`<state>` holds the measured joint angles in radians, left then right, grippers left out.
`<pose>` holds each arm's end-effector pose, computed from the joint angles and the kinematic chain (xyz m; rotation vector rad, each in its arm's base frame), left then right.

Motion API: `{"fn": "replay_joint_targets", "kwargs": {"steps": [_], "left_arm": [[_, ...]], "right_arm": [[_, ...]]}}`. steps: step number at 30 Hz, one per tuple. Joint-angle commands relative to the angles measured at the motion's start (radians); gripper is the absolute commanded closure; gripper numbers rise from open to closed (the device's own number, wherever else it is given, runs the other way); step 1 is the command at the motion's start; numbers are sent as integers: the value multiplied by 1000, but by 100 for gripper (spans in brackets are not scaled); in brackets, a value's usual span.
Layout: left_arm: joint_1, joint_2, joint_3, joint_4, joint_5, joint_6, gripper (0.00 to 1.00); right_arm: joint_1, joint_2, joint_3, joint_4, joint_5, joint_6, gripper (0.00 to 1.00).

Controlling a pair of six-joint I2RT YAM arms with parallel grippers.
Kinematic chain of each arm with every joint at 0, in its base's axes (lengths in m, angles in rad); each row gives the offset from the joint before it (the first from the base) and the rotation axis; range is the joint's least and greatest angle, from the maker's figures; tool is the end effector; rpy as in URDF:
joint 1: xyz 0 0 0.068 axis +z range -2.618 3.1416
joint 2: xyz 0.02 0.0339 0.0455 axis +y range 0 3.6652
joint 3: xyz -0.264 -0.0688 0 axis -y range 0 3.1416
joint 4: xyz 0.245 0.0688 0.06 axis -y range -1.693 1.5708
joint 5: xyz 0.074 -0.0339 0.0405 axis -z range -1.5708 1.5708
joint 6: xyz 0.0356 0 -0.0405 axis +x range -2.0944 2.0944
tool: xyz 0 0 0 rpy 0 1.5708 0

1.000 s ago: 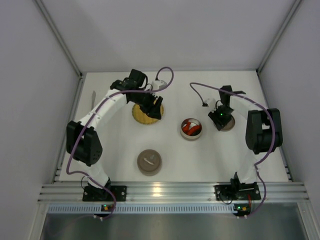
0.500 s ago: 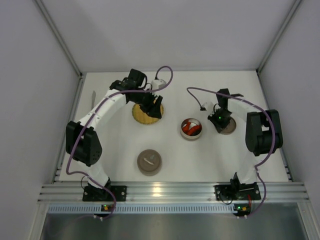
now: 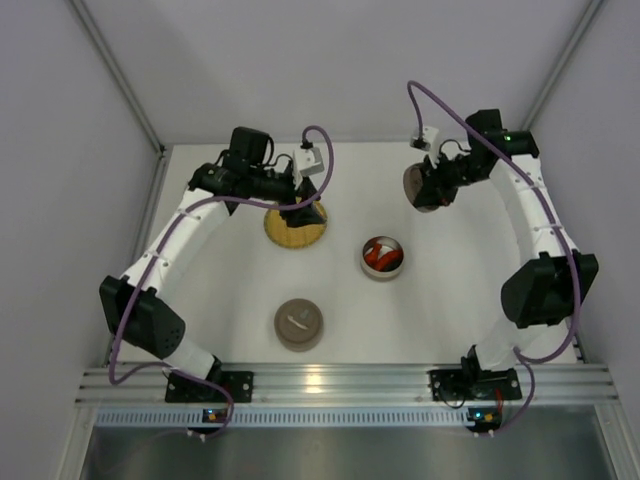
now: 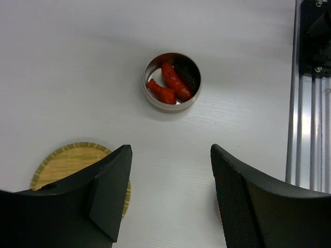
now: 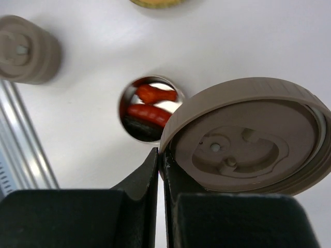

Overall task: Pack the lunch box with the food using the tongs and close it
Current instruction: Pick up the box lid from the center of the board.

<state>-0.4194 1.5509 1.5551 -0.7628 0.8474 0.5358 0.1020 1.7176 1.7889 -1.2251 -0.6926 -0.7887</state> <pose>0.2908 -0.1589 0.3714 1.3503 1.7073 -0.9087 0.3357 0.0572 0.3593 -1.2236 2.1294 0.6576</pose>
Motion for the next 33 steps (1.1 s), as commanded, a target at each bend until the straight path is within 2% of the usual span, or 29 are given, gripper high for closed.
{"fn": "replay_joint_targets", "kwargs": {"steps": [1, 3, 6, 7, 10, 12, 13, 14, 17, 25, 31, 33], "left_arm": [[10, 21, 94, 11, 82, 148, 32], [10, 8, 112, 26, 107, 196, 31], [11, 34, 184, -102, 127, 329, 31], [11, 34, 189, -136, 130, 329, 31], [10, 9, 172, -251, 121, 592, 31], [10, -2, 166, -366, 105, 685, 31], [11, -17, 155, -419, 101, 811, 31], [10, -26, 143, -500, 101, 866, 30], [10, -74, 87, -566, 94, 1010, 25], [10, -137, 42, -622, 111, 1130, 23], [10, -147, 48, -596, 159, 1127, 27], [2, -156, 34, -522, 157, 1066, 29]], "right_arm": [[10, -50, -34, -281, -298, -49, 100], [19, -72, -54, -281, -414, -47, 100], [51, -79, -97, -283, -543, -34, 100], [67, -76, -102, -281, -564, -27, 100], [137, -53, -117, -281, -620, -6, 100], [195, -36, -120, -281, -643, 3, 100], [217, -29, -123, -281, -651, 12, 100], [237, -17, -123, -281, -657, 17, 100], [310, -1, -120, -281, -660, 37, 100], [416, 23, -129, -280, -608, 57, 100], [446, 33, -137, -280, -596, 74, 100], [450, 37, -134, -280, -596, 77, 100]]}}
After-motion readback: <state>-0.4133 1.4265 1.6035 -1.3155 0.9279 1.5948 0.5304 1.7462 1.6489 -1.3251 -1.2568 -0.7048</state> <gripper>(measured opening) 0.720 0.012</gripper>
